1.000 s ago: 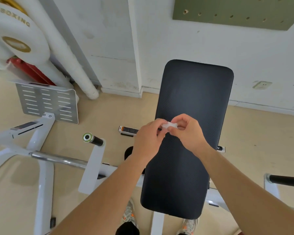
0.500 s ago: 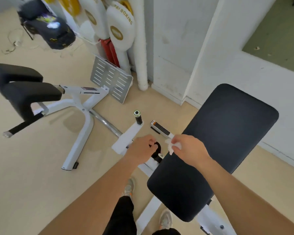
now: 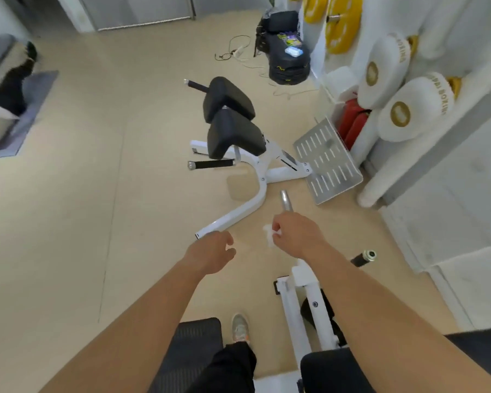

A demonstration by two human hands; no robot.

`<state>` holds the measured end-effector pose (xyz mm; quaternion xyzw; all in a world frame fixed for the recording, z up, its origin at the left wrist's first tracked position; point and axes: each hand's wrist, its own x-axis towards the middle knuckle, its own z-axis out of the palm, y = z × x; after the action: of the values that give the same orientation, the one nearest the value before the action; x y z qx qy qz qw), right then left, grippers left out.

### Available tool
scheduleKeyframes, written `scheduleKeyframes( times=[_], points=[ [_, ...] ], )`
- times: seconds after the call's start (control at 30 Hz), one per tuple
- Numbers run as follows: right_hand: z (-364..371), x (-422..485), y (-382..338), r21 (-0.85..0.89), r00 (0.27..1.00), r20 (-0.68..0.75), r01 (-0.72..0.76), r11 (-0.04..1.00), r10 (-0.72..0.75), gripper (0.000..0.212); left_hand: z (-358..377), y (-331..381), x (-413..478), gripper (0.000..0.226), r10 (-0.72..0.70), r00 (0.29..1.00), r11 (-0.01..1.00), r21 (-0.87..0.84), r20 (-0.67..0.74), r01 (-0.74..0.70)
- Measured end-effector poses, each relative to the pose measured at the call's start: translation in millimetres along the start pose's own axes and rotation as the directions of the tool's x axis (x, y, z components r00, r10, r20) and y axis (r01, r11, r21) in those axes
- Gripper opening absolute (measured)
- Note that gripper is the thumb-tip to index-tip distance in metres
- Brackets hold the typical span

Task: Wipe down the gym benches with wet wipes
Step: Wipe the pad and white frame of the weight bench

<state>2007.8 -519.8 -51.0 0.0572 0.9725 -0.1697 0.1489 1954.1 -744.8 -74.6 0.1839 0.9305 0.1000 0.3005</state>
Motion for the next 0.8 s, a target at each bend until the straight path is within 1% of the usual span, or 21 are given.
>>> scheduleKeyframes(
  times=[0.13,0.23,0.37,0.47,0.67,0.8],
  points=[
    [-22.2,84.4,-68.6,-0.080,0.991,0.080,0.113,0.990,-0.107,0.015,-57.5,-77.8,17.3,0.036,-0.119,0.990,0.992,-0.053,-0.070,0.116],
    [-38.9,144.2,-122.1,-0.104,0.976,0.098,0.203,0.974,-0.193,0.011,-97.4,-135.1,30.1,0.038,-0.193,0.976,0.979,-0.092,-0.105,0.183],
    [-53.8,213.4,-196.7,-0.144,0.949,0.110,0.308,0.940,-0.294,0.014,-140.5,-201.7,43.2,0.038,-0.274,0.950,0.957,-0.139,-0.151,0.254],
    [-54.1,255.4,-244.5,-0.172,0.917,0.155,0.391,0.904,-0.367,0.016,-164.5,-238.8,47.9,0.038,-0.333,0.927,0.935,-0.185,-0.173,0.301],
    [-56.1,339.9,-324.1,-0.205,0.873,0.236,0.474,0.857,-0.426,0.016,-213.7,-307.3,69.5,0.037,-0.412,0.895,0.894,-0.265,-0.171,0.361],
    [-56.2,411.8,-372.4,-0.185,0.861,0.258,0.490,0.852,-0.439,0.018,-261.7,-362.8,117.9,0.038,-0.418,0.892,0.894,-0.253,-0.174,0.369]
  ],
)
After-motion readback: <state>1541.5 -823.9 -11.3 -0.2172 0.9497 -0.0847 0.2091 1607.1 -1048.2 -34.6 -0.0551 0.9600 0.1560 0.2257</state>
